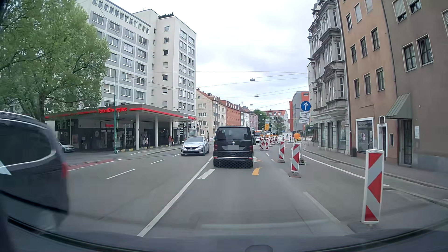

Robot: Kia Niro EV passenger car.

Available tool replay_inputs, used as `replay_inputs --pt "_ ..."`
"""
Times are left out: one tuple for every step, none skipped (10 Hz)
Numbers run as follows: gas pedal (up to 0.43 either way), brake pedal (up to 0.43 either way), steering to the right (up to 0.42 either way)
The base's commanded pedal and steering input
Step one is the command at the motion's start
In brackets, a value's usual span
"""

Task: Follow the waypoints while adhering to traffic rules and regulations

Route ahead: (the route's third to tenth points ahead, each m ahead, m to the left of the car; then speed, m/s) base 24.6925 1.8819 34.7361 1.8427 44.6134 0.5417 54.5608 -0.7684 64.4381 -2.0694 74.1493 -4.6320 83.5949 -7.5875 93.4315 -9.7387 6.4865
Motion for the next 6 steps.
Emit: replay_inputs --pt "0.15 0.0 -0.001" --pt "0.15 0.0 0.001" --pt "0.15 0.0 0.001" --pt "0.15 0.0 0.001" --pt "0.15 0.0 0.001" --pt "0.15 0.0 0.001"
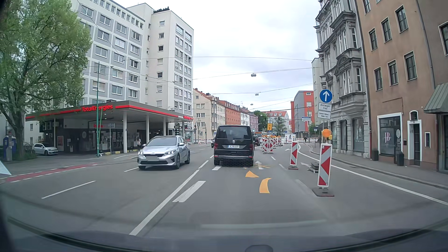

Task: Follow the waypoints while adhering to traffic rules and regulations

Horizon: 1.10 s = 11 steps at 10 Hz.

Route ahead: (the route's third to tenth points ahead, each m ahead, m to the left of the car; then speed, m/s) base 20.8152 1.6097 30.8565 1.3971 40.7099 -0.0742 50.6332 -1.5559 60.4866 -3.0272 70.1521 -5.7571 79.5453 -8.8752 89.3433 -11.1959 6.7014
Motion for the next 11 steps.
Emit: replay_inputs --pt "0.15 0.0 0.001" --pt "0.15 0.0 0.001" --pt "0.15 0.0 0.001" --pt "0.15 0.0 0.001" --pt "0.15 0.0 0.001" --pt "0.15 0.0 0.001" --pt "0.15 0.0 0.001" --pt "0.157 0.0 0.001" --pt "0.157 0.0 0.001" --pt "0.157 0.0 0.001" --pt "0.157 0.0 0.001"
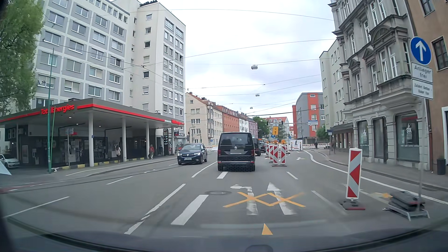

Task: Follow the waypoints while adhering to traffic rules and regulations

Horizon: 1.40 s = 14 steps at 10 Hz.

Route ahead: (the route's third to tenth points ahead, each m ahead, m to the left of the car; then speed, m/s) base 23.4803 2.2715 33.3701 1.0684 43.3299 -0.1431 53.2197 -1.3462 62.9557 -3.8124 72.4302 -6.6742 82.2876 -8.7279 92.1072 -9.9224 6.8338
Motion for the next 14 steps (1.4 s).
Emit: replay_inputs --pt "0.157 0.0 0.001" --pt "0.177 0.0 0.001" --pt "0.189 0.0 0.001" --pt "0.197 0.0 0.001" --pt "0.209 0.0 0.001" --pt "0.209 0.0 0.001" --pt "0.209 0.0 0.001" --pt "0.209 0.0 0.001" --pt "0.209 0.0 0.002" --pt "0.209 0.0 0.003" --pt "0.22 0.0 0.004" --pt "0.22 0.0 0.004" --pt "0.22 0.0 0.005" --pt "0.22 0.0 0.005"
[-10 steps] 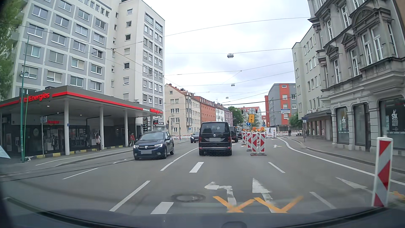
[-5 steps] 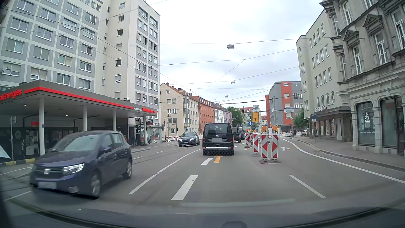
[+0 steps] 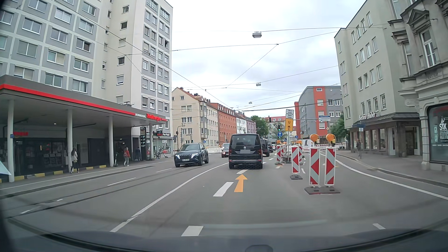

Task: Follow the waypoints while adhering to traffic rules and regulations

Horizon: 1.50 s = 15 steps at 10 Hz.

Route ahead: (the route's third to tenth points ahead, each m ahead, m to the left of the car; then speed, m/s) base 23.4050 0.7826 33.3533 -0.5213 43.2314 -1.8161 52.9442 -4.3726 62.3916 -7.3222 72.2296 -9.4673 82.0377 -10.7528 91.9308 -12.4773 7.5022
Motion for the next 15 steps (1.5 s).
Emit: replay_inputs --pt "0.22 0.0 0.006" --pt "0.22 0.0 0.006" --pt "0.22 0.0 0.007" --pt "0.22 0.0 0.008" --pt "0.22 0.0 0.008" --pt "0.22 0.0 0.009" --pt "0.209 0.0 0.011" --pt "0.189 0.0 0.012" --pt "0.177 0.0 0.017" --pt "0.169 0.0 0.022" --pt "0.169 0.0 0.024" --pt "0.169 0.0 0.024" --pt "0.157 0.0 0.025" --pt "0.157 0.0 0.025" --pt "0.157 0.0 0.025"
